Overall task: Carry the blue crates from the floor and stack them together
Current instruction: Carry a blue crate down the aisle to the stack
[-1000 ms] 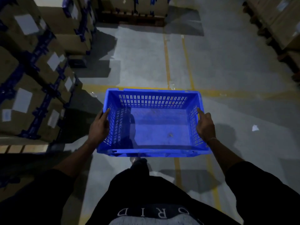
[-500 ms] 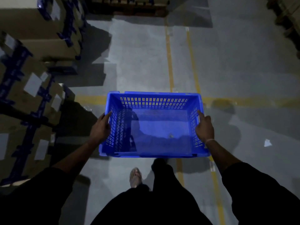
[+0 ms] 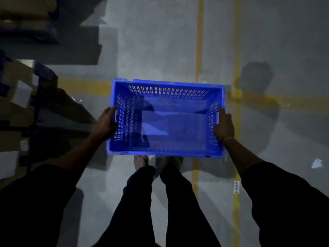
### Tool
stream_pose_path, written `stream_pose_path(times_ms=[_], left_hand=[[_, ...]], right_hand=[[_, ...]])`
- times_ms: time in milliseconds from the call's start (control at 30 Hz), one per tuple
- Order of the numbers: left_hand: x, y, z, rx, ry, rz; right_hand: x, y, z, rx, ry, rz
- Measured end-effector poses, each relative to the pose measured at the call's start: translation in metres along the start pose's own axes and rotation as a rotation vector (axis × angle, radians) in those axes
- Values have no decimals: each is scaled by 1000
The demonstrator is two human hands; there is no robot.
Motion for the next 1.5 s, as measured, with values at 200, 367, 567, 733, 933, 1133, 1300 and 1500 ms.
stream_pose_path(times_ms=[200, 367, 567, 733, 933, 1133, 1300, 1500], left_hand=[[-128, -80, -97, 113, -49, 59], [-198, -114, -137, 114, 17, 77], [-276, -139, -193, 88, 35, 19], [-304, -155, -219, 45, 65, -7], [-312, -162, -226, -31, 57, -62], [-313, -156, -224, -69, -75, -38], [-289, -120, -204, -23, -141, -46], [-234, -37, -140, -16, -162, -156]], right_hand=[[-142, 11, -121, 49, -44, 17], [-214, 13, -174, 60, -31, 9], [-296, 24, -236, 47, -20, 19], [-331, 28, -262, 49, -22, 14], [-343, 27, -274, 51, -44, 14], [-330, 24, -272, 37, -182, -41], [-286, 1, -243, -32, -225, -24], [-210, -43, -172, -55, -251, 81]])
Point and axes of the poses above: each hand's wrist, its own x-axis away from the middle knuckle, its own z-axis out of the back of the hand, y = z × x, the point moved 7 cm from there along -x, towards the middle knuckle, and after that the axes turned 6 degrees about -z, right-handed, at the moved point
